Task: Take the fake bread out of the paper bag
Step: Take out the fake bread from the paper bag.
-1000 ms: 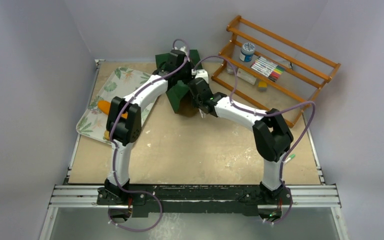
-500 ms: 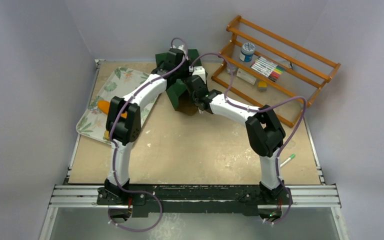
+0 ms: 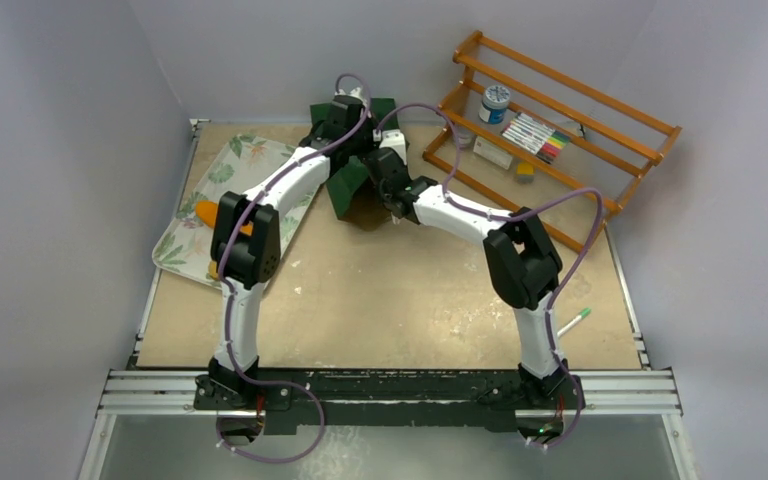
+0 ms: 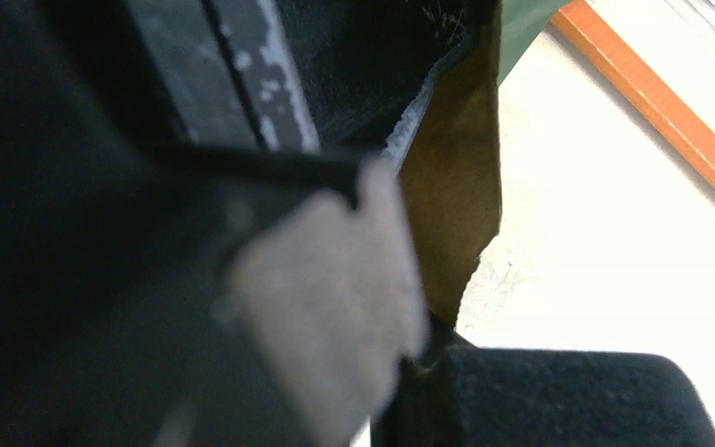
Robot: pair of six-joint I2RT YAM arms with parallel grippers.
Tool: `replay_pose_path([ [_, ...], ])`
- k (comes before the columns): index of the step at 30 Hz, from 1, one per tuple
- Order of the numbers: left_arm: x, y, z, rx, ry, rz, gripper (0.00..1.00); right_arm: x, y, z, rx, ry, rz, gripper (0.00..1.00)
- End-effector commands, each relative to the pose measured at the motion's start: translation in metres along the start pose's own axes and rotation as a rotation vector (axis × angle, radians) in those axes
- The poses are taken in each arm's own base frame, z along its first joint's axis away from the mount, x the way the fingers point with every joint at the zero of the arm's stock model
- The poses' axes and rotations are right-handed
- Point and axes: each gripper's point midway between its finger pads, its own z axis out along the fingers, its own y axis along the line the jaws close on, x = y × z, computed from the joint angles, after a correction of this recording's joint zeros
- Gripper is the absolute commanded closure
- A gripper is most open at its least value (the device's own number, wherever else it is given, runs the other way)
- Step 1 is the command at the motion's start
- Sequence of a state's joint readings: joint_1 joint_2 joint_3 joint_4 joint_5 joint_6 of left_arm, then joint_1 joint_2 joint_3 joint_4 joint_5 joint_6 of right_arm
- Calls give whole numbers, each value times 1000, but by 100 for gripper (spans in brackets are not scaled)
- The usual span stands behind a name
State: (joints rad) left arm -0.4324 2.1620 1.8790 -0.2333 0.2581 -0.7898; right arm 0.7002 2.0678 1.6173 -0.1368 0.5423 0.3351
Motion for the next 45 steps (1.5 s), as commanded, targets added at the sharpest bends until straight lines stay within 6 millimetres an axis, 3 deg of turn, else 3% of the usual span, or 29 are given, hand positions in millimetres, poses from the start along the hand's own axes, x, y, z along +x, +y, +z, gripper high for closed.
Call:
replay_pose_path([
  [1,-29,-58,-20,160,-66,34,100,-14,-27,5,71,-22,48,100],
  [19,-60,-74,0,198,-138,-32,100,20,-49,-79,-2,60,103,100],
  [30,-59,-69,10,185,-141,-39,100,37,-31,-130,-73,91,95,100],
  [36,-60,-53,8,136,-139,-31,100,50,-16,-167,-95,100,100,100],
  [45,-52,-26,-4,37,-118,5,100,58,-26,-210,-97,74,167,100],
])
